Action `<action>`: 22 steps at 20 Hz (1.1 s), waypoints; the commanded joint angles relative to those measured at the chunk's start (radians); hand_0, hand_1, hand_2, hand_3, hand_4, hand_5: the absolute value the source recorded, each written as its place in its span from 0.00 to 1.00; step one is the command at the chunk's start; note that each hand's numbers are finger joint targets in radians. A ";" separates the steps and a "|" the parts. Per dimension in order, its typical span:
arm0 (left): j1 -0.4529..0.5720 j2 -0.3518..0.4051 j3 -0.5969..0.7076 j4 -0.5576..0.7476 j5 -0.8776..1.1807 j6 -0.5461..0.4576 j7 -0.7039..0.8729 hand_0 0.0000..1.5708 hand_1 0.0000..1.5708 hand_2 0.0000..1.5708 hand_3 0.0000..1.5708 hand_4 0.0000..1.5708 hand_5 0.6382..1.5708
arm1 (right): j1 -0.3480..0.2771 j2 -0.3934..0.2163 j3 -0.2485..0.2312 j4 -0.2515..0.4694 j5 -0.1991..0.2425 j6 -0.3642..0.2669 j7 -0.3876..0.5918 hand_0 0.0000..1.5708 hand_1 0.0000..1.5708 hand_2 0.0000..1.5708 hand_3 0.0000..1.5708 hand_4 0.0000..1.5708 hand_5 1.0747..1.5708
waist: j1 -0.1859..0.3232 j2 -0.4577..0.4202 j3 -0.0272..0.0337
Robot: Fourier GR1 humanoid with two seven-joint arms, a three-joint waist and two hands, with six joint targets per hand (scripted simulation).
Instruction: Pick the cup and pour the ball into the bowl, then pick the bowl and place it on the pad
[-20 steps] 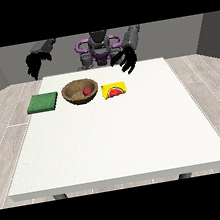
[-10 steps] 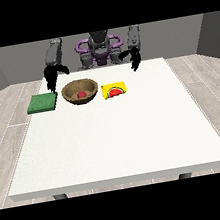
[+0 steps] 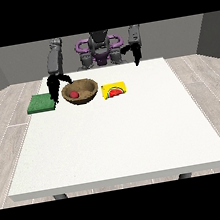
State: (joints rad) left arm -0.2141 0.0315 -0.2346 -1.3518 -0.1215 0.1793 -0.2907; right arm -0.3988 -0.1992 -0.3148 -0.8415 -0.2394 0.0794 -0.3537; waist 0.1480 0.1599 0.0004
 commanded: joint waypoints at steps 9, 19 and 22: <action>0.016 -0.024 -0.019 -0.121 -0.071 0.005 0.078 0.00 0.00 0.00 0.00 0.61 0.84 | -0.082 0.002 0.002 0.293 0.033 0.000 -0.182 0.00 0.00 0.00 0.00 0.23 1.00 | 0.005 0.023 0.0003; 0.012 0.020 0.006 -0.196 -0.038 -0.054 0.043 0.00 0.00 0.00 0.00 0.60 0.84 | -0.080 0.037 -0.116 0.365 -0.098 -0.022 -0.182 0.88 0.88 0.80 0.30 0.42 0.80 | 0.049 0.123 0.0010; 0.029 0.023 -0.013 -0.217 -0.052 -0.054 0.057 0.00 0.00 0.00 0.00 0.61 0.83 | -0.031 0.033 -0.109 0.356 -0.085 -0.071 -0.159 1.00 1.00 1.00 0.93 0.61 0.81 | 0.061 0.099 0.0001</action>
State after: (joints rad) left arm -0.1910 0.0469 -0.2401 -1.5404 -0.1727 0.1356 -0.2429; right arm -0.4492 -0.1668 -0.4003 -0.5797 -0.3137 0.0751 -0.6151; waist 0.1831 0.2201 -0.0405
